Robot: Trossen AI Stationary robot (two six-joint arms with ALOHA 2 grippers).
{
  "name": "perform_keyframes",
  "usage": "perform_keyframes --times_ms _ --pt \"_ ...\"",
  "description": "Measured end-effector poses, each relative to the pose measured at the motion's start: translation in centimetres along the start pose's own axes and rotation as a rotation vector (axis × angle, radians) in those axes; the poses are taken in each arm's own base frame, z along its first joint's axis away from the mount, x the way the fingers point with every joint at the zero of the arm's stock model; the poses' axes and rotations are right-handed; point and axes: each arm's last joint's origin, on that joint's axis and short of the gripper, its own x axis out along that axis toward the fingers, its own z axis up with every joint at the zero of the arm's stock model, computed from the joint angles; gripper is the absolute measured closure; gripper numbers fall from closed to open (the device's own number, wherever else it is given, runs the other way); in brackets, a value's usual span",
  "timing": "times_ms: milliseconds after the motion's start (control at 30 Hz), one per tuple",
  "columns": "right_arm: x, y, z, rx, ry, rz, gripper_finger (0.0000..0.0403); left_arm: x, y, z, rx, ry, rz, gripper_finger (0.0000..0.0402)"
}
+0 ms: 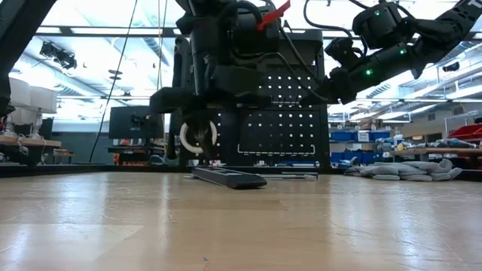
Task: Hang tools onto peg board
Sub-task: Put the black spirit level on the black pegboard
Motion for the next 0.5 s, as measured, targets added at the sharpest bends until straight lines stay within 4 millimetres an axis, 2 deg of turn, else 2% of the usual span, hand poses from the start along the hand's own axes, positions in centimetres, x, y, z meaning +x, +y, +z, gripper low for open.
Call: perform_keyframes --times_ms 200,367,500 --pt "0.0 0.0 0.0 0.001 0.0 0.0 0.0265 -0.1 0.2 0.0 -0.005 0.045 0.053 0.0208" --pt "0.0 0.0 0.0 0.0 0.0 0.0 0.0265 -0.1 0.9 0.6 -0.031 -0.001 0.139 0.0208" --pt "0.0 0.0 0.0 0.0 0.0 0.0 0.0265 -0.2 1.1 0.8 -0.247 -0.006 0.19 0.0208"
